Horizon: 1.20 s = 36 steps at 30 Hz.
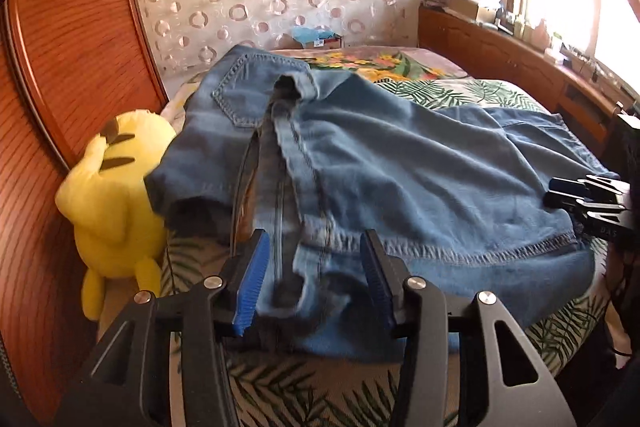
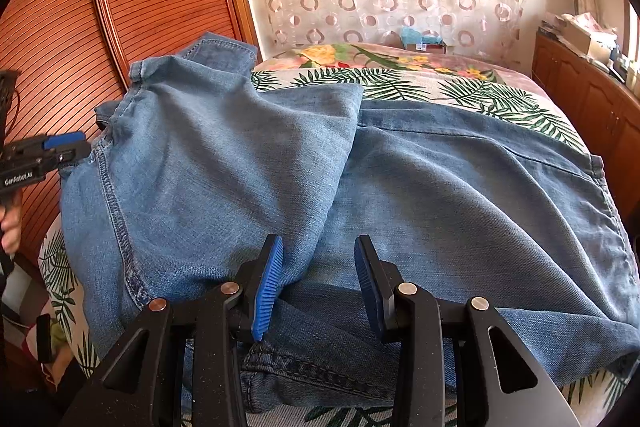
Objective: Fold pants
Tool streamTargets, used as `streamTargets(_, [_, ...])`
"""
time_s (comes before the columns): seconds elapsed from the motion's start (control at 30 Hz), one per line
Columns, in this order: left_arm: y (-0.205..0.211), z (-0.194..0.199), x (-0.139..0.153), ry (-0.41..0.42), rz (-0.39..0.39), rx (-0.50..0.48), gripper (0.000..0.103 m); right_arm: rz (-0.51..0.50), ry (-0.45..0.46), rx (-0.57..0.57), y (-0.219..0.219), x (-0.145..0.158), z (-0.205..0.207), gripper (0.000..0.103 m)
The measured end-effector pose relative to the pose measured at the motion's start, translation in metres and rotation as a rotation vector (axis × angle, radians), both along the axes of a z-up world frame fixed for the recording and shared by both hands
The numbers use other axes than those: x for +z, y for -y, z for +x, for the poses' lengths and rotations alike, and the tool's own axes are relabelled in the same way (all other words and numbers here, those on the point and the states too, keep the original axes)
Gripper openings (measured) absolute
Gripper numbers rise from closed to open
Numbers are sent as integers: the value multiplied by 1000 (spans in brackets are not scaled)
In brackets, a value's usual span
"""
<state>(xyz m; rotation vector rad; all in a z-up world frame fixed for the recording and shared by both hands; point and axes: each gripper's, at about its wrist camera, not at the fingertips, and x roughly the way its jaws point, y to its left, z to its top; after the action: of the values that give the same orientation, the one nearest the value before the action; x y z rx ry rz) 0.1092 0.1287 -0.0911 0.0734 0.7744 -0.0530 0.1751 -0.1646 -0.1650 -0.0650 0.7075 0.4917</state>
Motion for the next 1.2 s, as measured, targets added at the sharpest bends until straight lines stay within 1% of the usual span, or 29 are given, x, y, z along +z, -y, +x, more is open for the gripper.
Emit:
streamTargets(0.07, [-1, -5, -4, -1, -4, -1, 42, 0, -1, 1, 0, 0, 0, 39])
streamTargets(0.13, [-1, -9, -9, -9, 2, -7, 32, 0, -2, 2, -1, 0, 0, 39])
streamTargets(0.17, [-1, -10, -10, -11, 1, -14, 30, 0, -3, 1, 0, -1, 0, 39])
streamTargets(0.2, [-1, -11, -11, -15, 3, -18, 24, -1, -3, 2, 0, -1, -1, 39])
streamTargets(0.23, [-1, -11, -12, -17, 7, -18, 15, -1, -3, 2, 0, -1, -1, 39])
streamTargets(0.3, [-2, -15, -12, -8, 11, -18, 5, 1, -4, 2, 1, -1, 0, 39])
streamTargets(0.33, [-2, -20, -10, 6, 3, -16, 3, 2, -5, 2, 1, -1, 0, 39])
streamTargets(0.4, [-6, -31, -4, 39, -11, -3, 2, 1, -5, 1, 0, -1, 0, 39])
streamTargets(0.5, [-14, -42, 3, 63, -17, 22, 2, 1, -5, 2, 0, -1, 0, 39])
streamTargets(0.57, [-20, -48, 5, 62, -25, 28, 2, 1, -6, 3, 0, -1, 0, 39])
streamTargets(0.77, [-27, -52, -1, 45, -30, 50, 2, 0, -5, 3, 0, -2, 0, 39])
streamTargets(0.9, [-23, -52, -1, 50, -37, 53, 2, 3, -2, 1, 1, -1, 1, 39])
streamTargets(1.1, [-11, -51, 11, 66, -47, 40, 3, 1, 8, 1, 1, 0, -2, 39])
streamTargets(1.13, [-9, -49, 13, 66, -42, 41, 7, 2, 9, 1, 1, 0, -2, 39])
streamTargets(1.17, [-6, -48, 14, 67, -42, 42, 9, 2, 11, 0, 1, 0, -3, 39])
streamTargets(1.2, [-3, -47, 16, 69, -46, 38, 15, 1, 12, 0, 1, 0, -3, 39])
